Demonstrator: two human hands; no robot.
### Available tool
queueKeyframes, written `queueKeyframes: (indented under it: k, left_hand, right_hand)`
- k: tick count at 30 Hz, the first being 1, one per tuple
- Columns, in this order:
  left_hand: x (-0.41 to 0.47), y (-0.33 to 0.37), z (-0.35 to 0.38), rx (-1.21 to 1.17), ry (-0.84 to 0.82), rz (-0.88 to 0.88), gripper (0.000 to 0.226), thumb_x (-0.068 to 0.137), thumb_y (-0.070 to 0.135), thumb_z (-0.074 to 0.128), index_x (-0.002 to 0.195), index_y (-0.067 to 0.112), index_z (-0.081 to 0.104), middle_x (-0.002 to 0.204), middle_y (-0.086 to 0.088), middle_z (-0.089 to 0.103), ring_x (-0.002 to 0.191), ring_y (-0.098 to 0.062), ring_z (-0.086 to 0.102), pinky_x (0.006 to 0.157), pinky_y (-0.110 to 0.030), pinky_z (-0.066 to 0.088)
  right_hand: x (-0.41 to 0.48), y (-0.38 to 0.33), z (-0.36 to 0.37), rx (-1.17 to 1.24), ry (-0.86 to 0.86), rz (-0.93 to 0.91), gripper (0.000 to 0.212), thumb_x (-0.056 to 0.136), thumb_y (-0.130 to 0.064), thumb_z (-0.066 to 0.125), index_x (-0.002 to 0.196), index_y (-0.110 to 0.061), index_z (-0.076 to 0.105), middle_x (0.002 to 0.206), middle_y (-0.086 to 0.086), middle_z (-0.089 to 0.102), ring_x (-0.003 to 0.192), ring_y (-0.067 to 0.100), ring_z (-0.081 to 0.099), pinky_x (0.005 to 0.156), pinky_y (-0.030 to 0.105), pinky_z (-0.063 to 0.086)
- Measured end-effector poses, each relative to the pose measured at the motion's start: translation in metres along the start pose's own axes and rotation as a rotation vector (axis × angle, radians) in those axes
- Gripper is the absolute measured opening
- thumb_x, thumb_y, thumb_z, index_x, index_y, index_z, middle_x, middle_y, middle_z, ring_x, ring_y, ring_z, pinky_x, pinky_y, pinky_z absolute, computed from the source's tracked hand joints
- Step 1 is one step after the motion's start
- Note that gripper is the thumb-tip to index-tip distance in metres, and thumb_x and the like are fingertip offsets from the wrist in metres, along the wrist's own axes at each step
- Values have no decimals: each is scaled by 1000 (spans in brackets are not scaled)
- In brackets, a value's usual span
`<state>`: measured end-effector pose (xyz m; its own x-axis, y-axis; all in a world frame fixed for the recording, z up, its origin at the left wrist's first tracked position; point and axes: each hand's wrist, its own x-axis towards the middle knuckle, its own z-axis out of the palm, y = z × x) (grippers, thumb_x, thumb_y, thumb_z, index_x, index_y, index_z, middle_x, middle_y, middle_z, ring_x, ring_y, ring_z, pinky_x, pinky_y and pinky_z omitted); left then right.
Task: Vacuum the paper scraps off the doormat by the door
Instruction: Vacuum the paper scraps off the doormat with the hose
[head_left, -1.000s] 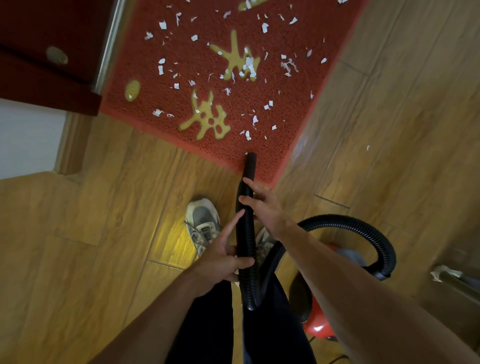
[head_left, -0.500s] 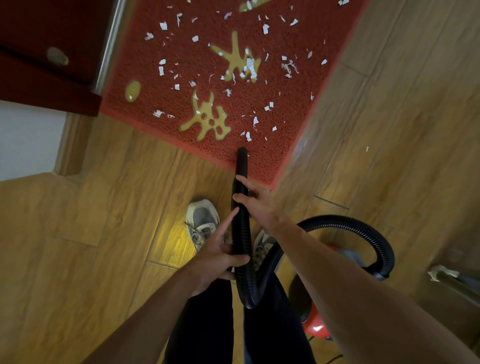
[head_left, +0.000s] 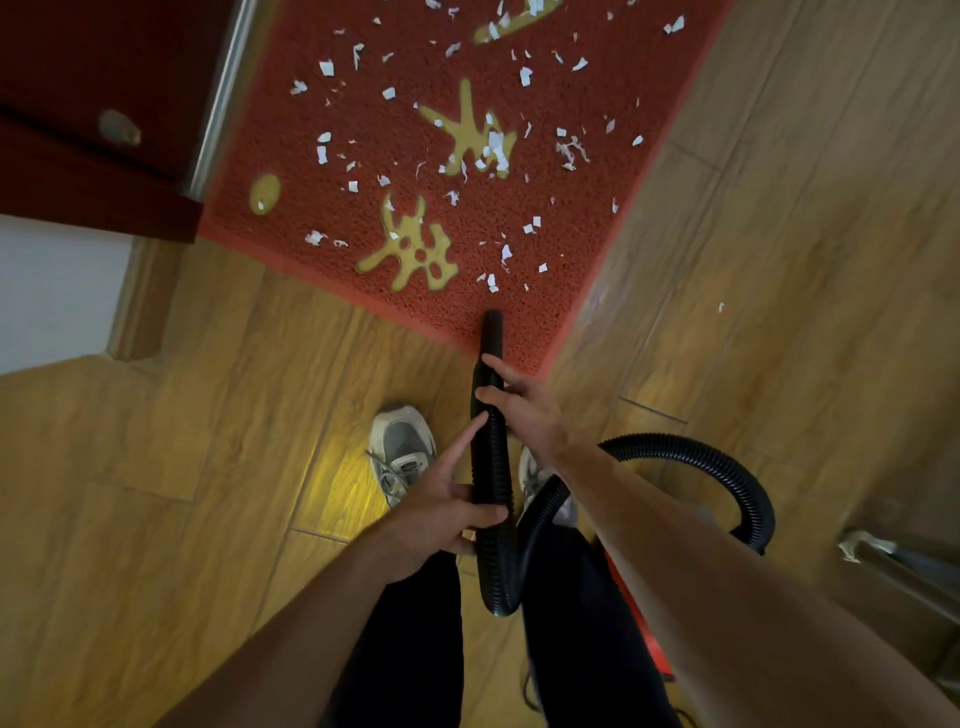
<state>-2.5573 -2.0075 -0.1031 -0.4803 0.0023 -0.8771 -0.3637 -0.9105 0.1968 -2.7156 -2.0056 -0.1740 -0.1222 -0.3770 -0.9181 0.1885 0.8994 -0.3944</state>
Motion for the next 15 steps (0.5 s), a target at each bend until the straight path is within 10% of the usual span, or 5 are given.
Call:
queueKeyframes:
  k: [15]
  left_hand:
    - [-2,-3,22,-8,42,-4,94,86,0,73,136,68,33,105,-2,76,101,-19,72,89,-55,57]
  right_hand:
    - [-7,1,-20,55,-96,126,48,94,-12,61,138,-30,55,106,0,63,79,8,63,60,21,53]
